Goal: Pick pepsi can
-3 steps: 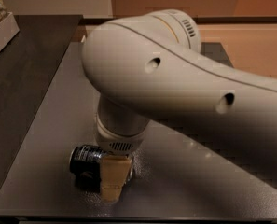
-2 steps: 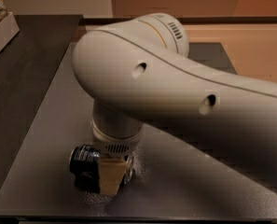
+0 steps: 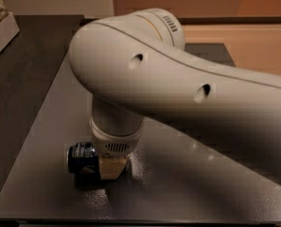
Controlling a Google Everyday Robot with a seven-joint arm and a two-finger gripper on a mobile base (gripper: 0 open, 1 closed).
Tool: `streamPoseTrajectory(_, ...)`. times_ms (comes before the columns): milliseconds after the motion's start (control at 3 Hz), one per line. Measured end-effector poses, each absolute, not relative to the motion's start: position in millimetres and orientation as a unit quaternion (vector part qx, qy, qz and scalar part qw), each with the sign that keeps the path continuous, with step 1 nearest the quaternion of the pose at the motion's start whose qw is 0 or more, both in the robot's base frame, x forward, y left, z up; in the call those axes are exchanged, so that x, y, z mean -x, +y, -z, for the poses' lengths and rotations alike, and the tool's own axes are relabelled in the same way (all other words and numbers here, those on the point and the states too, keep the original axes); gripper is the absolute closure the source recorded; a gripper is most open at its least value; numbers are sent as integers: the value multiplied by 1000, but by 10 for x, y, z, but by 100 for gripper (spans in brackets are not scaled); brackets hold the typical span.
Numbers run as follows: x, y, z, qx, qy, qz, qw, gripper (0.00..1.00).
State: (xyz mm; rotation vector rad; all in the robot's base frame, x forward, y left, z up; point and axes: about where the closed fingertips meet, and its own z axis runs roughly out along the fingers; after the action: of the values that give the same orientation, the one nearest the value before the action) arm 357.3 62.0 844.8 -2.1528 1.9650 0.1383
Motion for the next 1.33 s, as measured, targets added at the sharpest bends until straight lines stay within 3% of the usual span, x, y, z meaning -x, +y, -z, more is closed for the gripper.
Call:
streamPoseTrajectory(333, -3666, 601, -8688, 735, 665, -40, 124, 88)
streamPoseTrajectory(667, -3800, 587, -9013, 736, 661, -31, 142, 100)
streamPoseTrajectory(1333, -4044, 491, -10128, 744, 639, -3, 197, 100)
